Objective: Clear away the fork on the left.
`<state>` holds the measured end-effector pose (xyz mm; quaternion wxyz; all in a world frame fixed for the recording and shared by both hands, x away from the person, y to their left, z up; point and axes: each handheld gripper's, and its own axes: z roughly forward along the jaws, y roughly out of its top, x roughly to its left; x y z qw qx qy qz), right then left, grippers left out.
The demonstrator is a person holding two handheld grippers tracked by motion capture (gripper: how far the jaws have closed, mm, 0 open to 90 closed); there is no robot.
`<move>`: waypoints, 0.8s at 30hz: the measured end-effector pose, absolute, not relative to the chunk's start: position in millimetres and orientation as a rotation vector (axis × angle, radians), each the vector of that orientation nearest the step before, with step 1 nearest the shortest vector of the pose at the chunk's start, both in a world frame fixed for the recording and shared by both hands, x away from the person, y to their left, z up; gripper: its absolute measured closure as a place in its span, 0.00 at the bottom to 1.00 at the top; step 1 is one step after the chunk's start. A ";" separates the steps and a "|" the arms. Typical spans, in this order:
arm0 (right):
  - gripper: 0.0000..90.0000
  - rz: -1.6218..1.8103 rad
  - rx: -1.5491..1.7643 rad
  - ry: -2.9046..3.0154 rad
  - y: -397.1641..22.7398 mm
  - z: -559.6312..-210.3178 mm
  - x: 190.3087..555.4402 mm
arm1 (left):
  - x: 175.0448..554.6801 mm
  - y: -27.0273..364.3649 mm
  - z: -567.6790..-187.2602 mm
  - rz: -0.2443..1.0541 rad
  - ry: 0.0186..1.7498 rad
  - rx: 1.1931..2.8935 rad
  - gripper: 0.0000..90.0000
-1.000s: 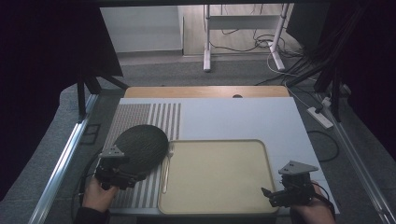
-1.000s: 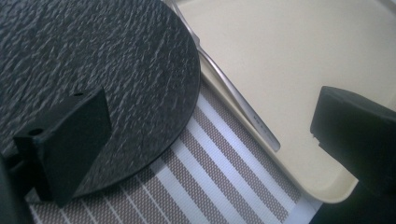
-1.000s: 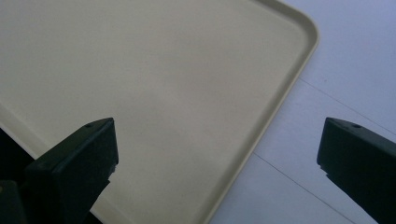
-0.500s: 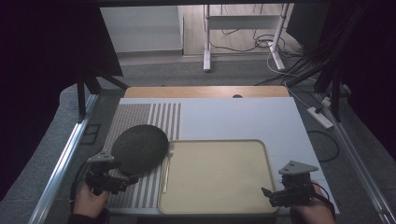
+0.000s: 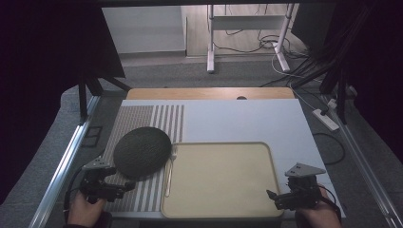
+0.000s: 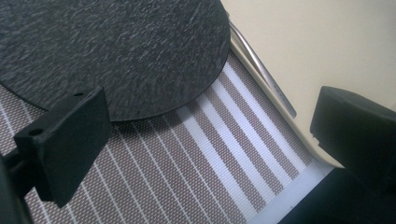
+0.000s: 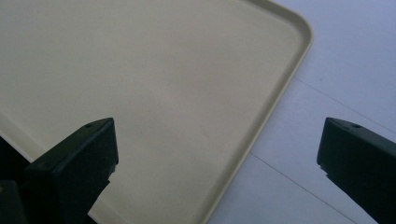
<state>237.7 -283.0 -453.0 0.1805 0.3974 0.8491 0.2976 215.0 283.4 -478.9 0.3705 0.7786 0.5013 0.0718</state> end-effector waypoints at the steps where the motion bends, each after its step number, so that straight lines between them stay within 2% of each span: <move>1: 0.00 0.839 1.122 2.399 -283.0 -453.0 237.7 | 213.6 283.9 -478.7 0.188 1.295 2.001 0.00; 24: 0.00 0.828 1.122 2.402 -282.1 -453.2 238.0 | 201.3 283.4 -477.2 0.219 1.327 2.039 0.00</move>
